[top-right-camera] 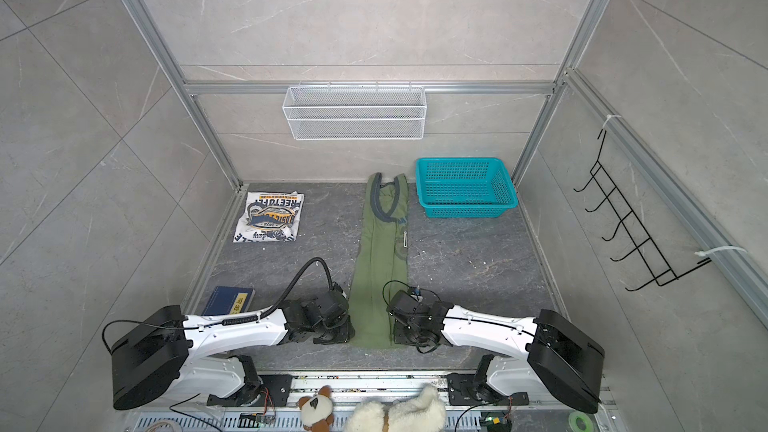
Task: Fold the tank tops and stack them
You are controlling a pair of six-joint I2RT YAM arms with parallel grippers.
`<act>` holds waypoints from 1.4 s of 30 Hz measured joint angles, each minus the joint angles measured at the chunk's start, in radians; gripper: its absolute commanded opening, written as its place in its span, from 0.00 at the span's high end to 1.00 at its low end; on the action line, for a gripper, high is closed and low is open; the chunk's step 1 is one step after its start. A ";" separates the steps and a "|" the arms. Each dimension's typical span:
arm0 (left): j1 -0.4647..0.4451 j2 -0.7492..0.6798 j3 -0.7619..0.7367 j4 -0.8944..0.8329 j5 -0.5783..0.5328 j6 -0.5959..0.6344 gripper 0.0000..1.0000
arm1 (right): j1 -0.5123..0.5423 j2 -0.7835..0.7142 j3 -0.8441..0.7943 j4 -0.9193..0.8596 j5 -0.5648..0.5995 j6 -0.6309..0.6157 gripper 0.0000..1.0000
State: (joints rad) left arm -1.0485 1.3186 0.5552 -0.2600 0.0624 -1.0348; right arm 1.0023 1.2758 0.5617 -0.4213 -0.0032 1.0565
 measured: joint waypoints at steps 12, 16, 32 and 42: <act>-0.019 -0.035 -0.037 0.014 0.021 -0.042 0.76 | 0.000 -0.068 -0.061 0.036 -0.055 0.029 0.57; -0.029 -0.035 -0.037 0.014 0.023 -0.054 0.85 | 0.006 -0.067 -0.068 0.054 -0.072 0.047 0.68; 0.078 0.002 0.319 -0.126 -0.035 0.018 0.95 | -0.193 -0.134 0.179 -0.092 -0.059 -0.072 0.87; 0.373 0.291 0.646 -0.121 -0.008 0.158 0.93 | -0.520 0.130 0.461 -0.061 -0.124 -0.296 0.88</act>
State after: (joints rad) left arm -0.6754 1.6093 1.2015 -0.3809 0.0544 -0.8764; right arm 0.4824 1.4063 1.0229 -0.4820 -0.1276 0.7605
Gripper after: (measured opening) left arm 0.066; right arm 0.118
